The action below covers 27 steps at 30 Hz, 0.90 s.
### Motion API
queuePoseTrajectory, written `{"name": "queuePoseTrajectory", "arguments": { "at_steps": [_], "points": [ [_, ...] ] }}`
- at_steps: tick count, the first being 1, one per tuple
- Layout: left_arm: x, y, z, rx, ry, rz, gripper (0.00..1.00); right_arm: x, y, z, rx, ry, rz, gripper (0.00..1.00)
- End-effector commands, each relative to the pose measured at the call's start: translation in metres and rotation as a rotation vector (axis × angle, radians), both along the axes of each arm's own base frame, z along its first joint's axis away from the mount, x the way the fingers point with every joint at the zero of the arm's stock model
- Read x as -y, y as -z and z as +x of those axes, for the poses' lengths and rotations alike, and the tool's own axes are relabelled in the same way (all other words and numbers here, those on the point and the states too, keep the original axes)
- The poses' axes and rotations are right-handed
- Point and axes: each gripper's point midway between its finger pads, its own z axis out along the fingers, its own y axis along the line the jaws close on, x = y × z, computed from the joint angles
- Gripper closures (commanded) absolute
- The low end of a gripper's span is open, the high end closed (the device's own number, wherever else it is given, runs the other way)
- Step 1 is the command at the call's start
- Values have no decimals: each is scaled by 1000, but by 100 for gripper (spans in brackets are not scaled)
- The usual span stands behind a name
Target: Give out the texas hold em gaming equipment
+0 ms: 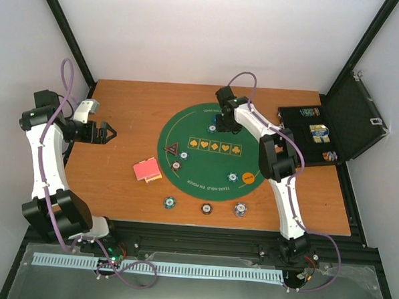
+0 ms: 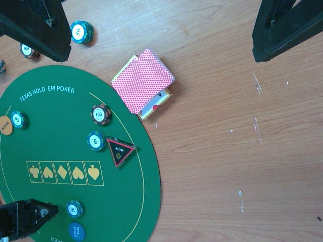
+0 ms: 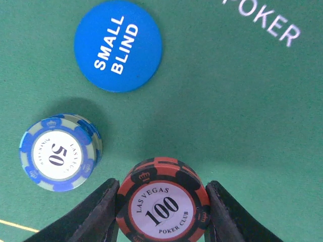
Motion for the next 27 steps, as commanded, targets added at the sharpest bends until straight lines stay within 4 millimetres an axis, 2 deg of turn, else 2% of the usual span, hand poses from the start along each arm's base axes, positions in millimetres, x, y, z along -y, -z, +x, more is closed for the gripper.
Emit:
{"name": "queuePoseTrajectory", "arguments": {
  "at_steps": [1, 10, 17, 20, 23, 27],
  "points": [
    [0, -10, 4, 35, 17, 13, 0, -1, 1, 8, 2, -11, 23, 71],
    [0, -11, 4, 39, 17, 13, 0, 1, 15, 16, -12, -6, 35, 70],
    [-2, -9, 5, 36, 17, 22, 0, -1, 18, 24, -16, 1, 48, 70],
    [-2, -8, 5, 37, 18, 28, 0, -1, 21, 22, -23, -1, 49, 65],
    [-3, -7, 5, 35, 18, 31, 0, 2, 22, 21, -29, 8, 37, 53],
    [-2, -7, 5, 35, 19, 24, 0, 4, 14, 22, -18, 17, 36, 40]
  ]
}}
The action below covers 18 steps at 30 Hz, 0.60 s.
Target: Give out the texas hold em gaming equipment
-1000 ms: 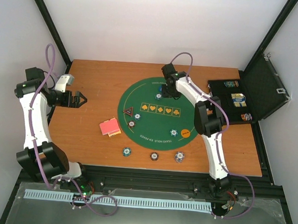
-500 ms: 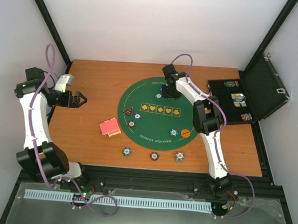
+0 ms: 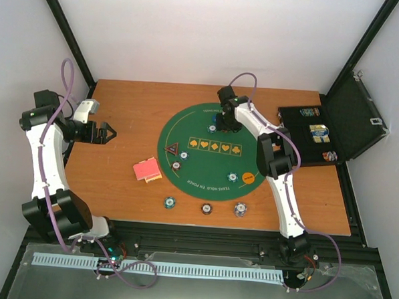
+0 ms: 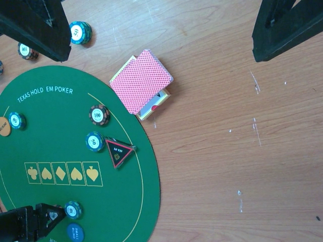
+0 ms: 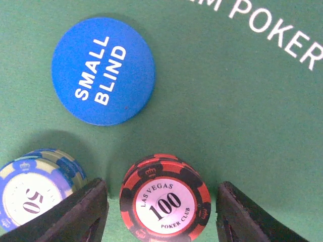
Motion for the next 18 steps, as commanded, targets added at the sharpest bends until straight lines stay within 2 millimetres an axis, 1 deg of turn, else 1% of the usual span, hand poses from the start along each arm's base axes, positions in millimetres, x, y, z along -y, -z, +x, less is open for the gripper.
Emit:
{"name": "queuePoseTrajectory", "arguments": {
  "at_steps": [1, 4, 8, 11, 12, 13, 14, 15, 16, 17, 18],
  "points": [
    [-1, -8, 5, 36, 15, 14, 0, 4, -15, 6, 23, 20, 4, 38],
    [0, -8, 5, 33, 12, 8, 0, 3, -31, 9, 50, 20, 15, 32],
    [1, -8, 2, 31, 10, 10, 0, 6, -62, 9, 88, 22, 17, 31],
    [1, -9, 1, 35, 10, 13, 0, 9, -87, -1, 108, 29, 21, 31],
    [0, -8, 1, 36, 10, 17, 0, 8, -104, -9, 133, 28, 37, 30],
    [0, -7, 1, 32, 9, 17, 0, 6, -97, -20, 123, 24, 36, 29],
    [0, -4, 1, 24, 8, 17, 0, 3, -114, -33, 152, 18, 53, 25],
    [0, -3, 0, 19, 9, 16, 0, 0, -119, -47, 159, 11, 61, 24],
    [0, -2, 0, 19, 9, 17, 0, -4, -118, -64, 152, -1, 59, 23],
    [0, -1, 0, 17, 9, 17, 0, -9, -121, -82, 158, -18, 60, 21],
    [0, 0, -1, 16, 8, 17, 0, -13, -119, -101, 158, -31, 47, 20]
  ]
}}
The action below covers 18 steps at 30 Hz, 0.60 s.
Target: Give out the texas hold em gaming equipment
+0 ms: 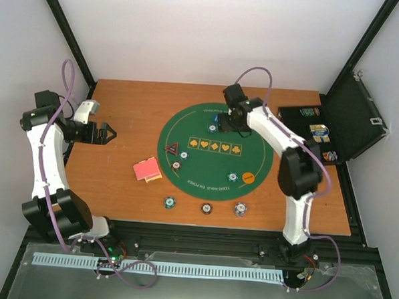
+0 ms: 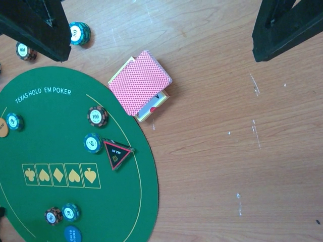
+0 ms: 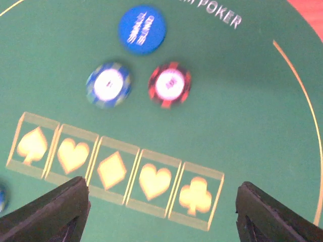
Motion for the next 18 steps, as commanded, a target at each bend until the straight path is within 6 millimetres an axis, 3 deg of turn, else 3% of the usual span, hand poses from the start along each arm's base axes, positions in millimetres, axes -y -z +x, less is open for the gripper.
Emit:
{"name": "queuePoseTrajectory", "arguments": {
  "at_steps": [1, 4, 9, 14, 18],
  "points": [
    [1, 0, -2, 19, 11, 12, 0, -29, -32, -72, 80, -59, 11, 19],
    [2, 4, -4, 16, 12, 15, 0, -49, -14, -144, 47, -125, -8, 18],
    [0, 9, -5, 6, 8, 21, 0, -72, 11, -240, 1, -184, 27, 15],
    [2, 5, -6, 12, 9, 17, 0, -83, 35, -294, -44, -210, 25, 14],
    [3, 4, -7, 15, 9, 14, 0, -88, 46, -311, -64, -224, 20, 14]
  ]
}}
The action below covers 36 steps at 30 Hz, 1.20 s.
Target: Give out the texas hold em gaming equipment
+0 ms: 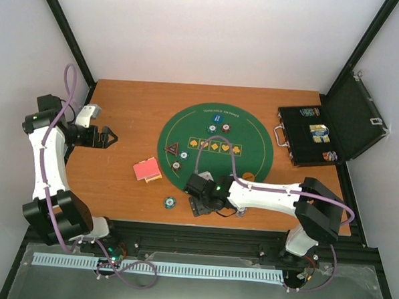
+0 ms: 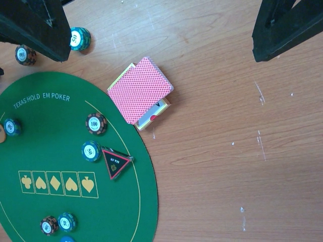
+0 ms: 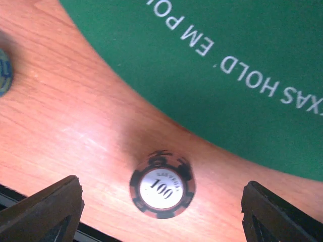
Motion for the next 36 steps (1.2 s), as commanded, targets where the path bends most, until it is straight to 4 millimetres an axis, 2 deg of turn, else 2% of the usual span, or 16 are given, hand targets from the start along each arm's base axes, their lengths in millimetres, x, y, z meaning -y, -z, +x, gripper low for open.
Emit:
{"name": "queuePoseTrajectory", "arguments": {
  "at_steps": [1, 7, 13, 21, 30, 36],
  "points": [
    [1, -10, -1, 46, 11, 17, 0, -12, -5, -3, 26, 70, 78, 14],
    [1, -10, -1, 44, 8, 16, 0, -12, 10, -12, -15, 42, 66, 16],
    [1, -13, -1, 50, 3, 22, 0, -10, 20, -15, -32, 33, 49, 24],
    [1, -17, -2, 58, 5, 25, 0, -5, 36, -18, -48, 36, 20, 29],
    [1, -19, -3, 61, 7, 28, 0, -4, 39, -18, -50, 36, 21, 37],
    [1, -22, -3, 73, 11, 39, 0, -2, 42, -17, -51, 38, 14, 49]
  ]
}}
